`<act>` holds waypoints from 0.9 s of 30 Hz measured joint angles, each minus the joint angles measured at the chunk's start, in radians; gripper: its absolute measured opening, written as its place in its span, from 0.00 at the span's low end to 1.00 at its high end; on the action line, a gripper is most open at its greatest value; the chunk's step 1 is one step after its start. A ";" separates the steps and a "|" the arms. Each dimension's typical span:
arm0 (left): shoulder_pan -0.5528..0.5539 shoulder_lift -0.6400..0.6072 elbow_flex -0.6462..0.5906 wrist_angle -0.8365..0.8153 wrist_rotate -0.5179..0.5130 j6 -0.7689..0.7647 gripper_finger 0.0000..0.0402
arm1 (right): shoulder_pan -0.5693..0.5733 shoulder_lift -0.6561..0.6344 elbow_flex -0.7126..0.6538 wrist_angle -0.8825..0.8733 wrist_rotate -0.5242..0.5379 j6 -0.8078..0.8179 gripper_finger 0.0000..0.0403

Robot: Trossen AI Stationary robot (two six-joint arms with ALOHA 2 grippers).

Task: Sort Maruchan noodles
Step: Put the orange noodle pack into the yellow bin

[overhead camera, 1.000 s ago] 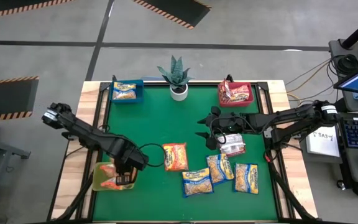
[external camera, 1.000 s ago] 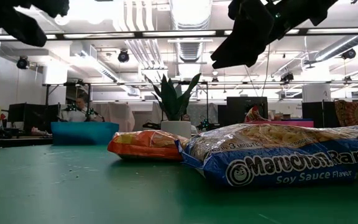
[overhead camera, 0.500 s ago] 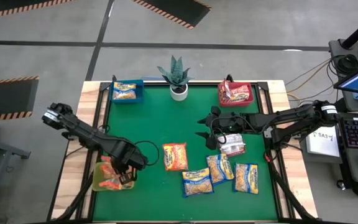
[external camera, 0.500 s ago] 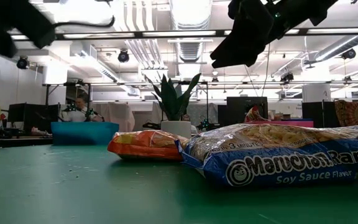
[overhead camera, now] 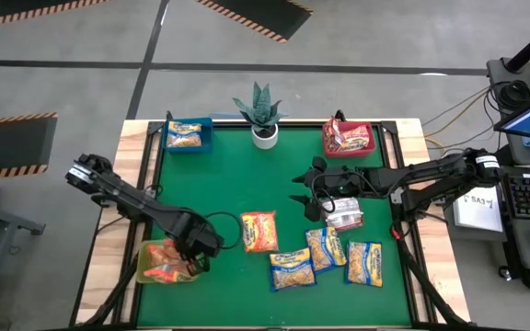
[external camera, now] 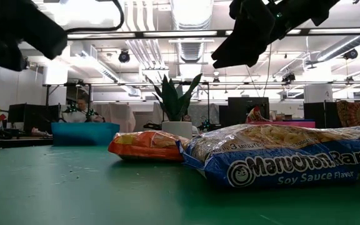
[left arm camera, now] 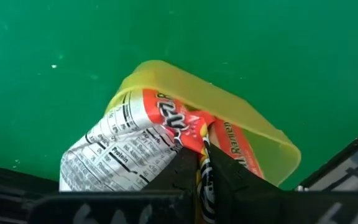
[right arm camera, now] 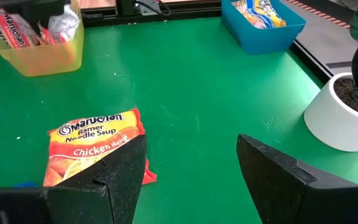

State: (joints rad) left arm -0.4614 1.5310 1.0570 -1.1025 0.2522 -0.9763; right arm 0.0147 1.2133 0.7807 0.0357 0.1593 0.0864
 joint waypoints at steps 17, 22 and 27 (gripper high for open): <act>-0.029 -0.017 0.259 -0.462 -0.174 0.067 0.26 | 0.000 0.000 0.000 0.000 0.000 0.000 0.59; -0.037 -0.041 0.258 -0.434 -0.202 0.054 0.24 | 0.000 0.000 0.000 0.000 0.000 0.000 0.59; -0.038 -0.043 0.237 -0.359 -0.184 0.002 0.19 | 0.000 0.000 0.000 -0.001 0.000 0.000 0.59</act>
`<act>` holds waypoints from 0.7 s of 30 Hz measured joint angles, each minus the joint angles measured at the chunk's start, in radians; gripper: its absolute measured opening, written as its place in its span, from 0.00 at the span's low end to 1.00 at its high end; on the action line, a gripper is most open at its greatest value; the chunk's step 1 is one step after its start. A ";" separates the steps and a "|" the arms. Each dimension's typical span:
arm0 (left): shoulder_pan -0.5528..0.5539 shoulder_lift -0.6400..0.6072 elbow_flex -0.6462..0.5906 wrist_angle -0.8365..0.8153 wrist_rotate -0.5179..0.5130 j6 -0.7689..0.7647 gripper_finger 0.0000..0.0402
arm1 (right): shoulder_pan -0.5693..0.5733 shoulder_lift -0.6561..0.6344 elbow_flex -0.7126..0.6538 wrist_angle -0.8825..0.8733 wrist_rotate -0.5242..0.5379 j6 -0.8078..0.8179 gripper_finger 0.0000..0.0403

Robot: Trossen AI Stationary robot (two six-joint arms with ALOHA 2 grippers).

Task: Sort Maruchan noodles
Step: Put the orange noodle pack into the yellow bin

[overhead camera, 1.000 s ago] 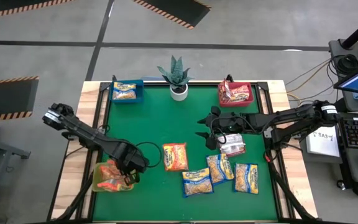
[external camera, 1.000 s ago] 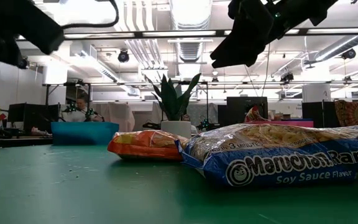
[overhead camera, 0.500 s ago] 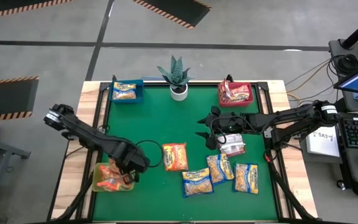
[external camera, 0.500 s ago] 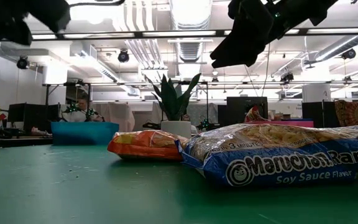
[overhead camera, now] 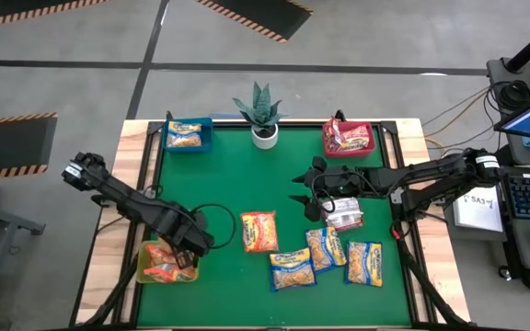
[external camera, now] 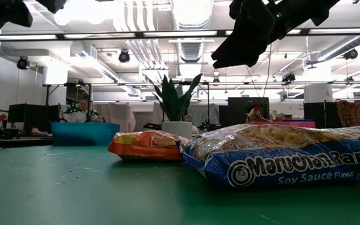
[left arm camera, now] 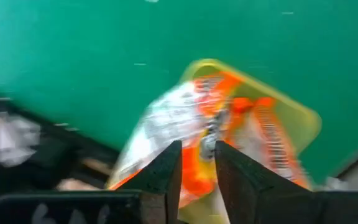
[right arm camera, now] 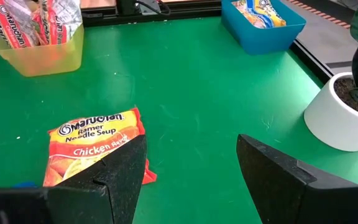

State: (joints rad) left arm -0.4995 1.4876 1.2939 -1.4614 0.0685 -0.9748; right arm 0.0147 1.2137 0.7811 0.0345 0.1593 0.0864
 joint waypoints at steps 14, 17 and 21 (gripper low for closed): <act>-0.033 -0.031 0.165 -0.096 -0.172 0.051 0.09 | 0.000 0.000 0.000 0.005 0.000 0.000 0.59; -0.044 -0.062 0.120 -0.113 -0.180 0.013 0.09 | 0.000 0.000 0.001 0.005 0.000 0.000 0.59; -0.065 -0.107 0.004 -0.101 -0.104 -0.060 0.09 | 0.000 0.000 0.001 0.004 0.000 0.000 0.59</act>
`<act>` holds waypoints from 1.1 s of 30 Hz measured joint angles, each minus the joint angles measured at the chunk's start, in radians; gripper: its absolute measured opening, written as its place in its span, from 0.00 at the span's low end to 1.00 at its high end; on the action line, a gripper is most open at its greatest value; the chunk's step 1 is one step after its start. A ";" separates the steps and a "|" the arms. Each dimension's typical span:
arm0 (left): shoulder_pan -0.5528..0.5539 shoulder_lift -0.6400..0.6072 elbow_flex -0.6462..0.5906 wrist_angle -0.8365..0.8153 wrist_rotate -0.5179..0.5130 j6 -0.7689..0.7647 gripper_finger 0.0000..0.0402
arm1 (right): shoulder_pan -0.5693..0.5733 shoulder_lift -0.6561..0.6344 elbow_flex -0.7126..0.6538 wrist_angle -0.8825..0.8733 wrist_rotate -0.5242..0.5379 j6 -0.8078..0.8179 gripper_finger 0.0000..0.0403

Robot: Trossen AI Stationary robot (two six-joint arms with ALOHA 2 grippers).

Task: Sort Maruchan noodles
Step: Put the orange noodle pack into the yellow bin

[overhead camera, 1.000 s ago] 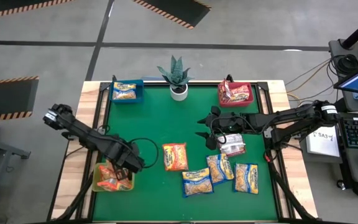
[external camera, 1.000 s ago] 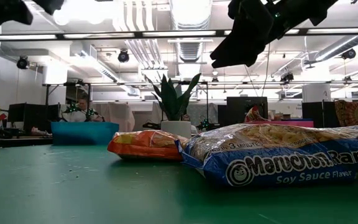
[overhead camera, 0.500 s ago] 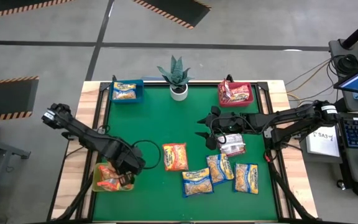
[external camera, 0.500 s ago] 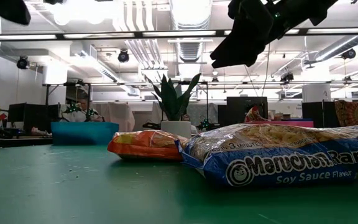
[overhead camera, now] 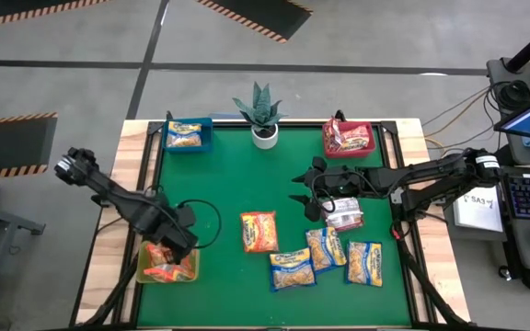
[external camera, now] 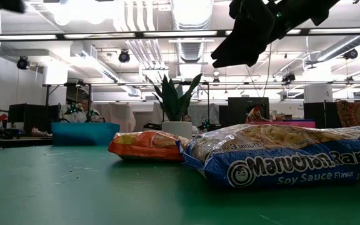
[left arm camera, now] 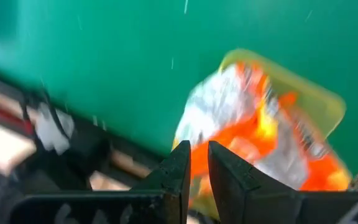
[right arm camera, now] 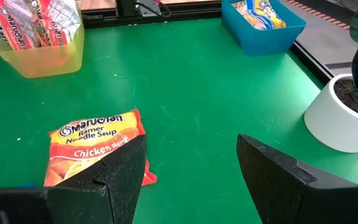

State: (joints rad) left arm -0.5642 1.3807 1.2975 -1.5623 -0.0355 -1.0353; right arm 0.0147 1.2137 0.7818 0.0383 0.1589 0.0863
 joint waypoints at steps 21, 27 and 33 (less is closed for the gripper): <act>-0.018 -0.038 -0.363 0.359 0.280 -0.127 0.09 | 0.000 0.000 0.000 0.004 0.000 0.003 0.59; -0.018 -0.045 -0.294 0.316 0.297 -0.133 0.09 | 0.000 0.000 0.000 0.005 0.000 0.003 0.59; -0.019 -0.046 -0.177 0.290 0.151 -0.134 0.09 | 0.000 0.000 0.000 0.004 0.000 0.003 0.59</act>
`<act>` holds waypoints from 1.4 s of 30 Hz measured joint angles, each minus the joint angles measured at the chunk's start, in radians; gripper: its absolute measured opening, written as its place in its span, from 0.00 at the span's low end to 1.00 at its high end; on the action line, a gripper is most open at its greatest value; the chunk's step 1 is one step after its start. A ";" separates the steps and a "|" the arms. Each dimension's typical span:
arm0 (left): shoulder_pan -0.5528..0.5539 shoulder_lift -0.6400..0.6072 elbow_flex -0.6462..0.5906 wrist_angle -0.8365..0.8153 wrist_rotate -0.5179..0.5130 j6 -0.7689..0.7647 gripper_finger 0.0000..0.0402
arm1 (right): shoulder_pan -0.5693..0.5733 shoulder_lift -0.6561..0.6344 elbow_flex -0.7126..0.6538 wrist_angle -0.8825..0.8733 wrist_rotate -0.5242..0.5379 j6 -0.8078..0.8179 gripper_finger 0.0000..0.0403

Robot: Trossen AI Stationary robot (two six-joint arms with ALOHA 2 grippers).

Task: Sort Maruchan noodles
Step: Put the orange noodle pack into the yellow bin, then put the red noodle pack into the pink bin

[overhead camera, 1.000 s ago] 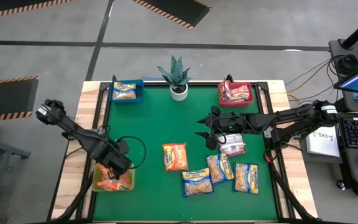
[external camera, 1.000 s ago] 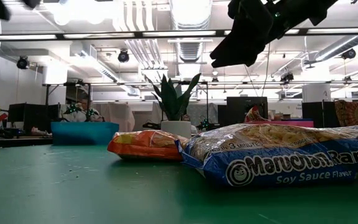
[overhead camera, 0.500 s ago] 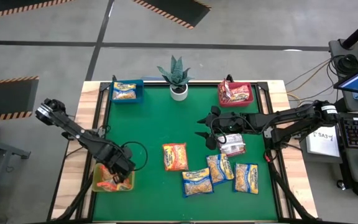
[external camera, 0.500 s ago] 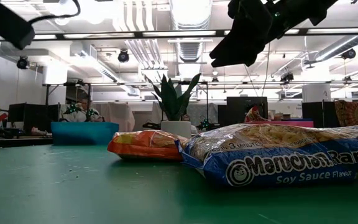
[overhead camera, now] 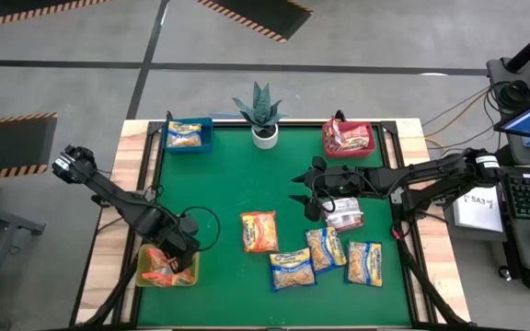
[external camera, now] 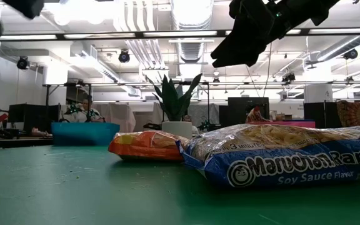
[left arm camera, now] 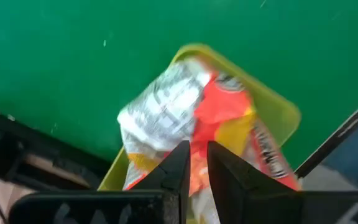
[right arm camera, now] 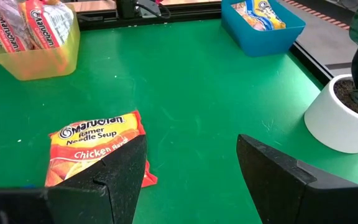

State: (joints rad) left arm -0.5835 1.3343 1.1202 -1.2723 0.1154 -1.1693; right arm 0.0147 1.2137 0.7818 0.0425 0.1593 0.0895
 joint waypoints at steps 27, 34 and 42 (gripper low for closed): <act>0.002 -0.011 -0.135 0.159 0.005 0.058 0.09 | 0.000 0.000 0.000 0.000 0.000 -0.003 0.59; 0.001 -0.011 0.021 0.103 -0.323 0.239 0.09 | 0.000 0.000 0.001 0.000 0.000 0.016 0.59; 0.025 -0.012 0.008 0.505 -0.567 0.812 0.09 | 0.000 0.000 0.001 -0.001 0.000 0.126 0.59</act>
State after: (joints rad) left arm -0.5589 1.3220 1.1279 -0.7668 -0.4515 -0.3577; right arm 0.0147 1.2137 0.7830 0.0412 0.1590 0.2156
